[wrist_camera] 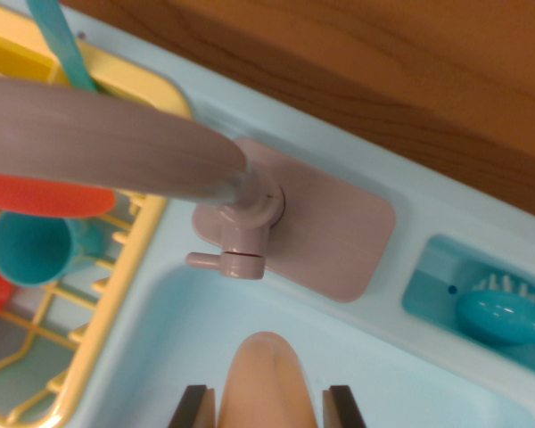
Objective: Pick detergent from the sink
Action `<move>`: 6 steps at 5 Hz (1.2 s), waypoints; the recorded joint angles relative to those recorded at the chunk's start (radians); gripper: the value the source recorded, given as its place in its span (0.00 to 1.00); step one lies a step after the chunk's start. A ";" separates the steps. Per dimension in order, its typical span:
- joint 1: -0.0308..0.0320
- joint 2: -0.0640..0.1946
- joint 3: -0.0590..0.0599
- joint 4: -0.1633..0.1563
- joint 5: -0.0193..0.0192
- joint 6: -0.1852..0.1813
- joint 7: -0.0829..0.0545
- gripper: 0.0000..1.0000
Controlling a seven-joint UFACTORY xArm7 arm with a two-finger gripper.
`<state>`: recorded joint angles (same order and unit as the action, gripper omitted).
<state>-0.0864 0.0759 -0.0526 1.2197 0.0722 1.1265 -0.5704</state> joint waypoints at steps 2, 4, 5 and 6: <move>0.0000 -0.013 0.000 0.032 -0.0026 0.045 0.004 1.00; 0.0000 -0.026 -0.001 0.064 -0.0052 0.090 0.007 1.00; 0.0000 -0.026 -0.001 0.064 -0.0052 0.090 0.007 1.00; 0.0000 -0.039 -0.001 0.095 -0.0078 0.134 0.011 1.00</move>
<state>-0.0864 0.0369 -0.0540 1.3150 0.0644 1.2606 -0.5599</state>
